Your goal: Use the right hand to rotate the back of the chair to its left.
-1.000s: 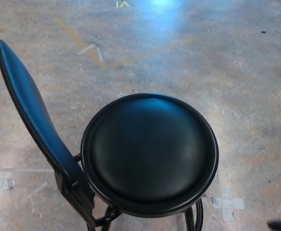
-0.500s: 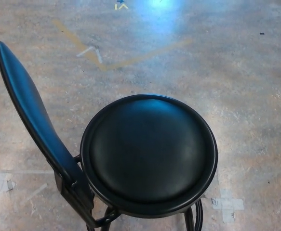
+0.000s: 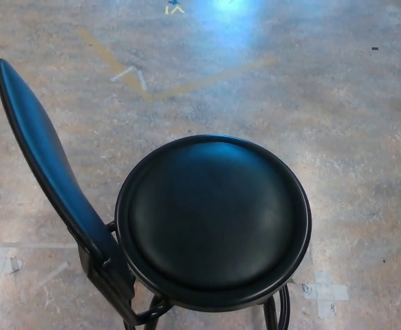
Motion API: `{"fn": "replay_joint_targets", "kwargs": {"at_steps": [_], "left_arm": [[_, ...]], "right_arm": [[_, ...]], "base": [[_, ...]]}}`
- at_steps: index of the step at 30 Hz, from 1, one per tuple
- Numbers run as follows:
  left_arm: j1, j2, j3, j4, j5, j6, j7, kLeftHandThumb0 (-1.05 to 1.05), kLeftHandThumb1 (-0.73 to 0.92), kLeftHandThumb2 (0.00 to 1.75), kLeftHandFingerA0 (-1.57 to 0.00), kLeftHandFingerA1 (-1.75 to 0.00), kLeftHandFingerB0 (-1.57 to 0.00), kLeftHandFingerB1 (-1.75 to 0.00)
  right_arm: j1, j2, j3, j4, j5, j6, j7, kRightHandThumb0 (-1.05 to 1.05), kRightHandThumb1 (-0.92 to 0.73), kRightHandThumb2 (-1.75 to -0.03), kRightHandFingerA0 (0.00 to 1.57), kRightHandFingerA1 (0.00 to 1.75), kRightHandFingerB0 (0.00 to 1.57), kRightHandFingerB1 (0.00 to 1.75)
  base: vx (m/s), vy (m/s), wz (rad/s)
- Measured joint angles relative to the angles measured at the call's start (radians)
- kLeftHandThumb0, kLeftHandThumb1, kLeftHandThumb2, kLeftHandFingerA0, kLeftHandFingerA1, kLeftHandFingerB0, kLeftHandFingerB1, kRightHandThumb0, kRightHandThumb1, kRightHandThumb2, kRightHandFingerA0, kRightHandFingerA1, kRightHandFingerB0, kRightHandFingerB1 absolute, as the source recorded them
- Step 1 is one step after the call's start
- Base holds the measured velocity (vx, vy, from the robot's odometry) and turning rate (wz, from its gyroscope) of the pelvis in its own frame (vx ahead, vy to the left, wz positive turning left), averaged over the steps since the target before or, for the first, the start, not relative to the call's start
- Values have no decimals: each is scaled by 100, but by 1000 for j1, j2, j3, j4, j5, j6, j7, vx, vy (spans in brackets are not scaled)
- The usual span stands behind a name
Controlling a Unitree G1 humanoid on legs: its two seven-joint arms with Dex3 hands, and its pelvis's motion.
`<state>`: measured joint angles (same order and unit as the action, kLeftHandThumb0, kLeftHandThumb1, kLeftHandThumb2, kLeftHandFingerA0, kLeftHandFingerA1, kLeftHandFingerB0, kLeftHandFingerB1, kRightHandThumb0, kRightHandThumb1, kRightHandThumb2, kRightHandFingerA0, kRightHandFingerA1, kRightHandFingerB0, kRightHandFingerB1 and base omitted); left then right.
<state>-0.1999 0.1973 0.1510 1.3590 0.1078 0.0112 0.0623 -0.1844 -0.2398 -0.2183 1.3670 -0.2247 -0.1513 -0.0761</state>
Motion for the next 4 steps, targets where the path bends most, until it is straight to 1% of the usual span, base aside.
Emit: {"fn": "replay_joint_targets", "kwargs": {"at_steps": [2,3,4], "left_arm": [[0,0,-1,0,0,0,0,-49,76,63,-60,-52,-56,-45],[0,0,-2,0,0,0,0,-48,76,63,-60,-53,-57,-45],[0,0,-3,0,0,0,0,-48,76,63,-60,-53,-57,-45]], "right_arm": [[-1,0,7,0,0,2,0,-105,-35,-131,31,114,2,92],[-1,0,9,0,0,3,0,-105,-36,-126,31,158,0,128],[-1,0,11,0,0,4,0,-105,-36,-126,31,158,0,128]], "base": [[0,0,0],[0,0,0],[0,0,0]]}}
